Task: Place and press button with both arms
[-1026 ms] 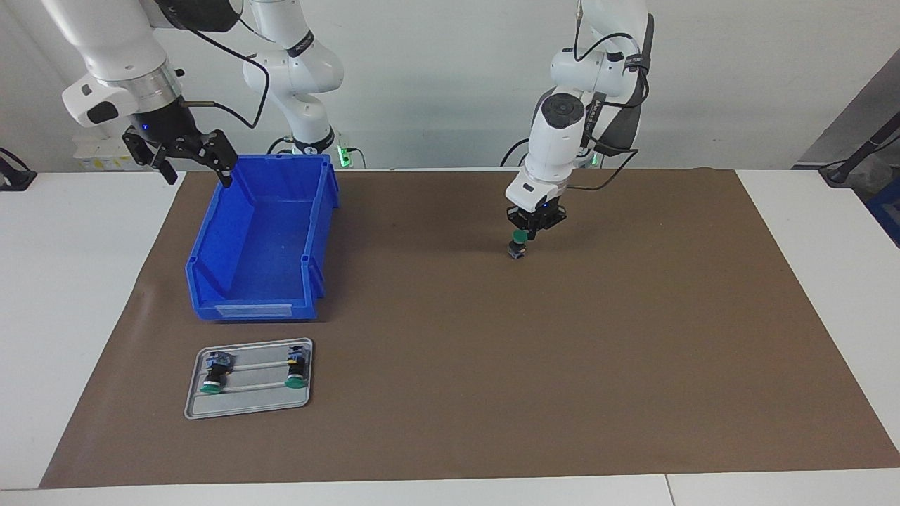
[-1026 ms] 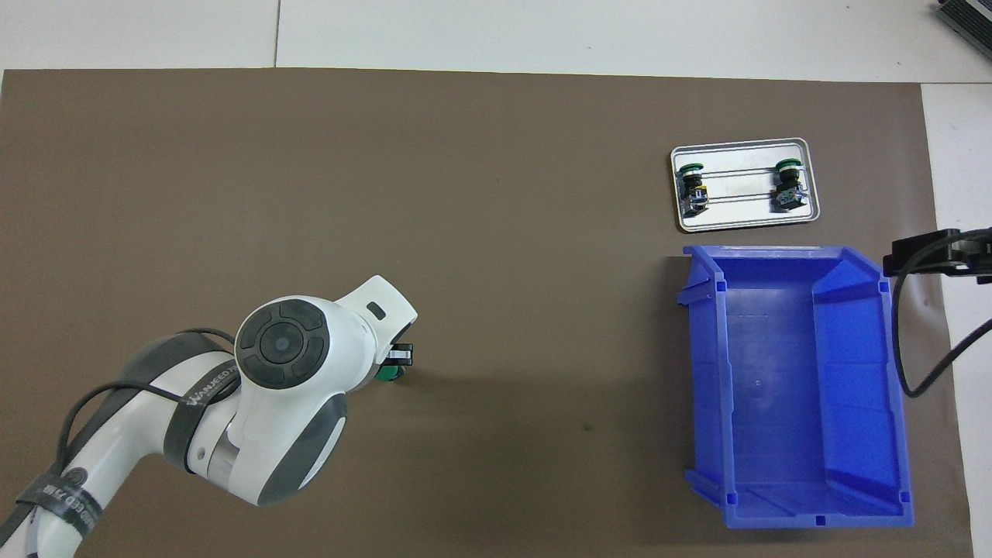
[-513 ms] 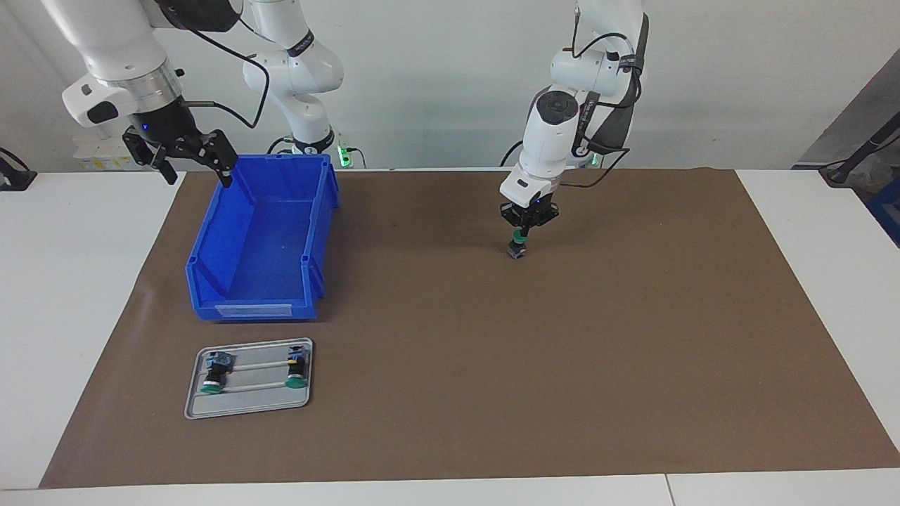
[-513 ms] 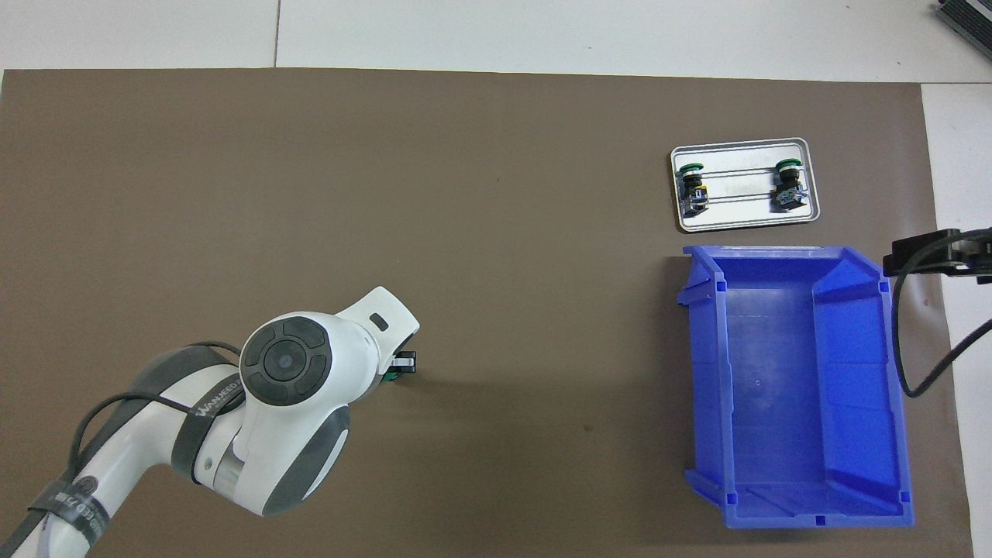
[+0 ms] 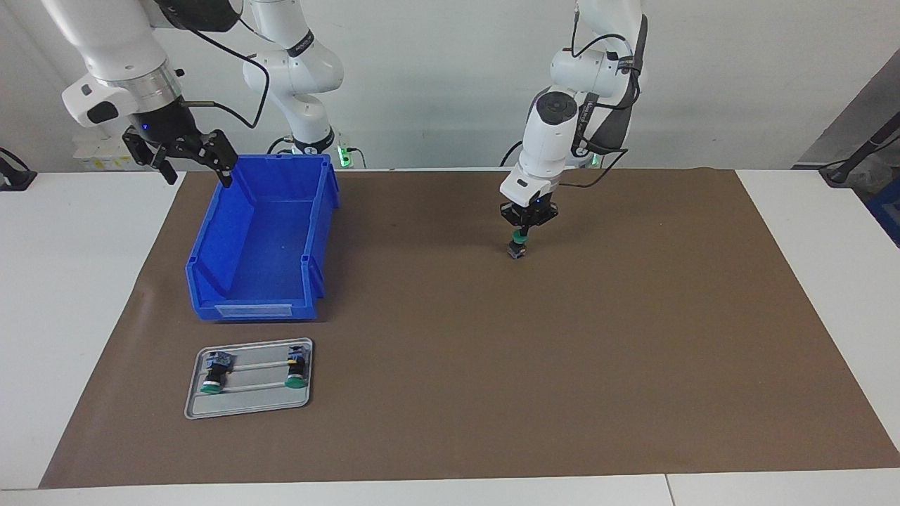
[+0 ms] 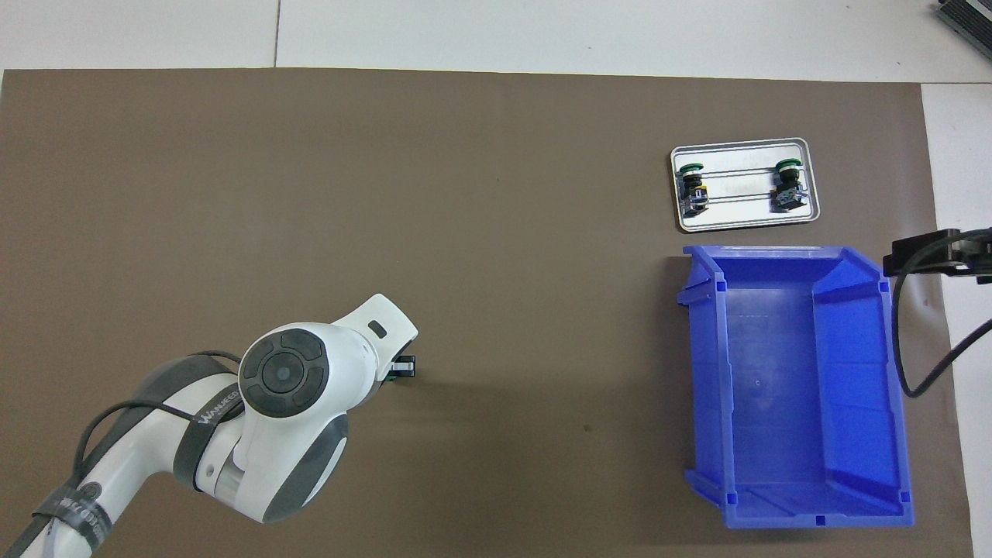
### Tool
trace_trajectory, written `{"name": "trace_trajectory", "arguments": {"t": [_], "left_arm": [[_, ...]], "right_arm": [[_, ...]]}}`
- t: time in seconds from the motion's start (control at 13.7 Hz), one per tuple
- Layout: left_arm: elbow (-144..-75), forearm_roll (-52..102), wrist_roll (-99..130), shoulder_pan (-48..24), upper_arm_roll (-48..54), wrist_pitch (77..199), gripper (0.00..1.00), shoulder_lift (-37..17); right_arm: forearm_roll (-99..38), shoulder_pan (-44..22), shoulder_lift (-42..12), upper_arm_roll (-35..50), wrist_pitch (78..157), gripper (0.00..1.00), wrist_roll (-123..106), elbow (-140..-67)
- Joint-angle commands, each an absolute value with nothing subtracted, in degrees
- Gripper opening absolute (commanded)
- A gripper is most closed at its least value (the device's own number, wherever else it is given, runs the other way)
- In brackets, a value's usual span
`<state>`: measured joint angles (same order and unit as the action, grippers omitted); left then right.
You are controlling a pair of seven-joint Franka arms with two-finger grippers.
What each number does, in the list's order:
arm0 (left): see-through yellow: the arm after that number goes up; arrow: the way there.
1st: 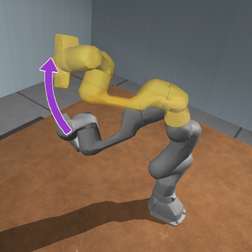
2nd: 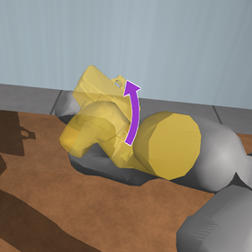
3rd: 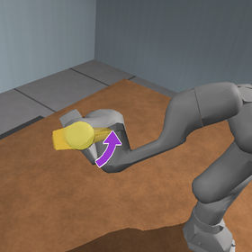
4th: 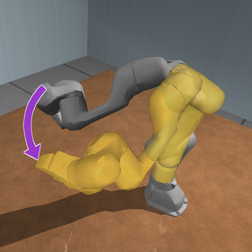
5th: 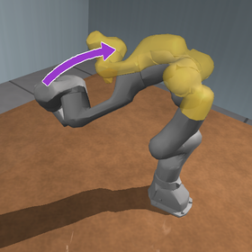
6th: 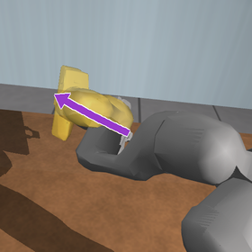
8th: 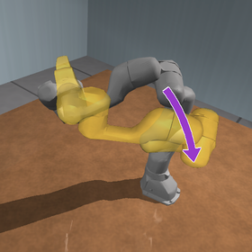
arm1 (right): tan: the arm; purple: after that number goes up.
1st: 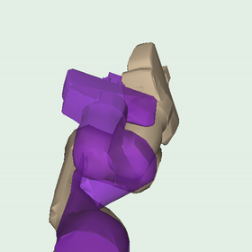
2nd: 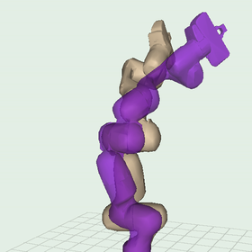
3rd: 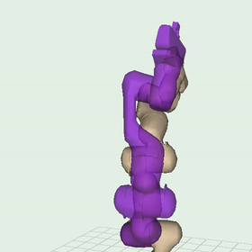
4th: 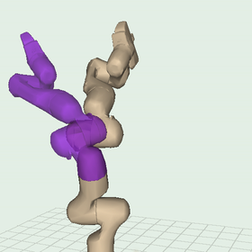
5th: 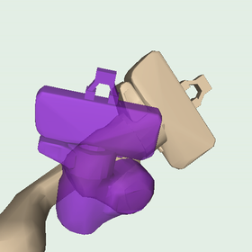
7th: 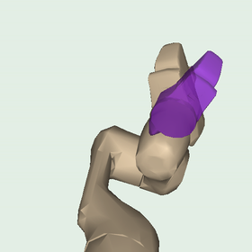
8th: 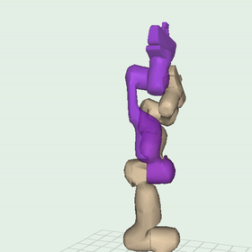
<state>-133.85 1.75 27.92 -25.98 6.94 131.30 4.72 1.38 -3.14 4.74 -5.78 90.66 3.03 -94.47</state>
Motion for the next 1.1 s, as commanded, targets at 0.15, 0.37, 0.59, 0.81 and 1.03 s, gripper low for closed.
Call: {"name": "trace_trajectory", "arguments": {"t": [0.15,0.37,0.59,0.81,1.03], "left_arm": [[-138.2,2.5,28.4,-27.3,6.0,135.2,0.00,6.9],[-138.8,2.5,28.3,-27.8,6.0,135.7,0.00,6.9],[-139.7,2.5,28.3,-27.8,6.0,137.2,0.00,6.9],[-139.8,2.5,28.3,-27.8,6.0,137.5,0.00,6.9],[-140.4,2.5,28.2,-27.8,6.0,138.0,0.00,6.9]], "right_arm": [[0.5,-2.3,5.7,-5.0,91.1,1.00,2.7,-95.5],[0.5,-2.3,5.7,-5.0,91.1,1.00,2.7,-95.5],[0.5,-2.3,5.7,-5.0,91.1,1.00,2.7,-95.5],[0.5,-2.3,5.7,-5.0,91.1,1.00,2.7,-95.5],[0.2,-2.3,5.8,-5.0,91.1,1.00,2.5,-95.5]]}}
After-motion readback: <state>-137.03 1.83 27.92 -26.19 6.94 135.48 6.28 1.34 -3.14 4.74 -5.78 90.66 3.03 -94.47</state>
